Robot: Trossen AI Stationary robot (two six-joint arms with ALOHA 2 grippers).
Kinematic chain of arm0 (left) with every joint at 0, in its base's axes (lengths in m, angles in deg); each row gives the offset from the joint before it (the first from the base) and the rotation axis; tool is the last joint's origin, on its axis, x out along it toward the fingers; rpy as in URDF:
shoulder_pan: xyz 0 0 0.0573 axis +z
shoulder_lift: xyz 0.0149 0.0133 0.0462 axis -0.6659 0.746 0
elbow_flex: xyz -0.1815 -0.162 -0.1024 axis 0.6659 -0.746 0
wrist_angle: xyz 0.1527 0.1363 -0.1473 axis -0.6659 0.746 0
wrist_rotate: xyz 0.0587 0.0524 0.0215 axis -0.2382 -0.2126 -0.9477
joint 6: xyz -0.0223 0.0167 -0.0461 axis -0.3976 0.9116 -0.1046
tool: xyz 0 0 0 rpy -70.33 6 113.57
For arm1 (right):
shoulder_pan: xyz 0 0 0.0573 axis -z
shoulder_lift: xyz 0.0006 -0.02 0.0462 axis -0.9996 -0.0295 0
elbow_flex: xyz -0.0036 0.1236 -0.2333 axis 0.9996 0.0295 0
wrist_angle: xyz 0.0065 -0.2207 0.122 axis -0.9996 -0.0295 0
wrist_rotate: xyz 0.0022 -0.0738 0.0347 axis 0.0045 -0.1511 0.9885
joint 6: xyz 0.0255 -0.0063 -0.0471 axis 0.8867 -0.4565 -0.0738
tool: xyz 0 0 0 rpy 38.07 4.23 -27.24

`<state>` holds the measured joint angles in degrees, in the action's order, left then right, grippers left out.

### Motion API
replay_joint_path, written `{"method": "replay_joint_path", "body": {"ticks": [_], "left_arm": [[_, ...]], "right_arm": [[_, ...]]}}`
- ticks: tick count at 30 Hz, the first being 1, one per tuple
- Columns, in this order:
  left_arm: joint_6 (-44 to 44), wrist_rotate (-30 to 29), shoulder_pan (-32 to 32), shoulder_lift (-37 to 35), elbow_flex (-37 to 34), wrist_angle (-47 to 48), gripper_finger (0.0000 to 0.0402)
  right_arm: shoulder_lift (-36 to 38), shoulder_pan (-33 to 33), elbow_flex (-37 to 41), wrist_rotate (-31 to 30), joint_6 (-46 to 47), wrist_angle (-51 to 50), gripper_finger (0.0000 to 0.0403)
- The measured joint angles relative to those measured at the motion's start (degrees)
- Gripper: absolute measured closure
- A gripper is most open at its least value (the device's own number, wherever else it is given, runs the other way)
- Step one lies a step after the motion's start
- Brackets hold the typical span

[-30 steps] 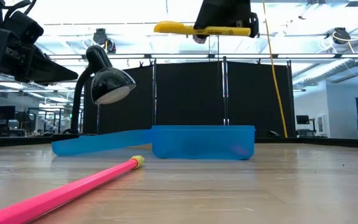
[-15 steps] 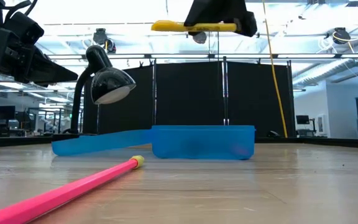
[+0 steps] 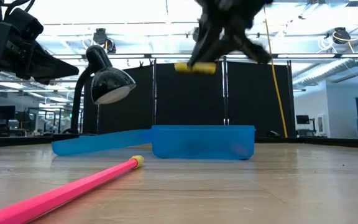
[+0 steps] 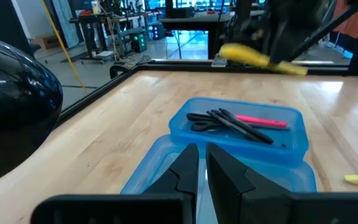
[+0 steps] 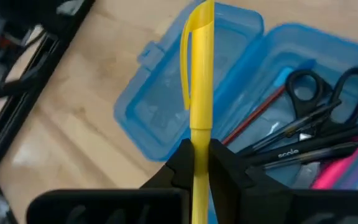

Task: Pick & place school supplies into a supply box
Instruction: Put the yellow pen into the blue box

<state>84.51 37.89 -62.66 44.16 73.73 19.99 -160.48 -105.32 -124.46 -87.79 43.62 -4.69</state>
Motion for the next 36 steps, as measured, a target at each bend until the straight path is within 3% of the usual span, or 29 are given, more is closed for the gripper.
{"method": "replay_joint_path", "body": {"ticks": [10,22,36], "left_arm": [[-2.23,0.13,0.0,0.0,0.0,0.63,0.0364],[-2.99,0.15,0.0,0.02,-0.02,2.25,0.0364],[-2.23,-0.05,0.0,0.0,-0.02,0.57,0.0364]], "right_arm": [[-0.68,4.62,17.0,0.04,8.53,30.53,0.0385],[-6.9,6.8,16.07,3.58,14.23,30.79,0.0385],[-7.51,10.78,15.9,6.33,14.83,24.16,0.0385]]}}
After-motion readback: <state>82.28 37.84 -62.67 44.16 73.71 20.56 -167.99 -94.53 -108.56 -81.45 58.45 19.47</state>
